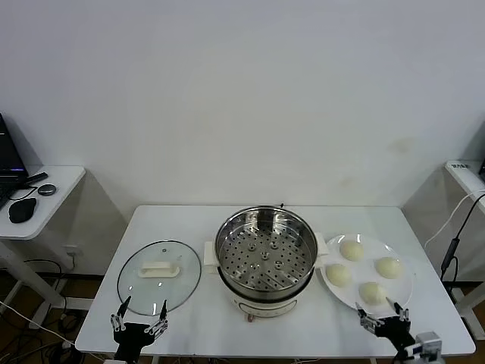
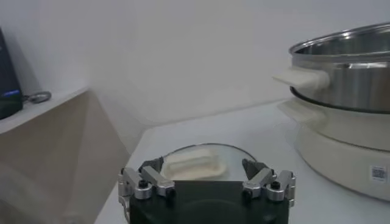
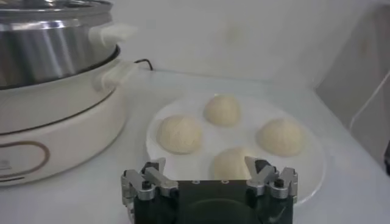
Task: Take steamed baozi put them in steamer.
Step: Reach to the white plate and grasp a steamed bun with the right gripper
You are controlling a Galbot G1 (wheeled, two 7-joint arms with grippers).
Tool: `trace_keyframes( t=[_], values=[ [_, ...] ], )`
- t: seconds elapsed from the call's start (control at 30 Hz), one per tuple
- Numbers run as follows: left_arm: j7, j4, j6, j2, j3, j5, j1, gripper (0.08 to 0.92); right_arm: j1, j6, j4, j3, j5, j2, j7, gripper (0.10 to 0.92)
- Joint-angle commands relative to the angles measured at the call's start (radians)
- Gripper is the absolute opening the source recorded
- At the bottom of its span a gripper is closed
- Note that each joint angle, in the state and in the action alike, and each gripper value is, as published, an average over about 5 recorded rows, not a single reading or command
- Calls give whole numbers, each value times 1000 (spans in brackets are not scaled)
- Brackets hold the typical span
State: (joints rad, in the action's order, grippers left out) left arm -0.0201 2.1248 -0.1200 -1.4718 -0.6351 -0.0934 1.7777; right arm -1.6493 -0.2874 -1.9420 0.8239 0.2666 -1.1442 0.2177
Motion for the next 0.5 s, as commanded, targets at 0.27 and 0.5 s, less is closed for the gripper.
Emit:
trace_keyframes(
  t=[0.27,0.5],
  values=[
    [-1,14,-4,-14,-7,-12,-12,823,355,-47,165,-11,-331,496,364,823],
    [-1,12,-3,-10,-8,-9,0,823,639,151,373,-145,-619,633,824,823]
  ],
)
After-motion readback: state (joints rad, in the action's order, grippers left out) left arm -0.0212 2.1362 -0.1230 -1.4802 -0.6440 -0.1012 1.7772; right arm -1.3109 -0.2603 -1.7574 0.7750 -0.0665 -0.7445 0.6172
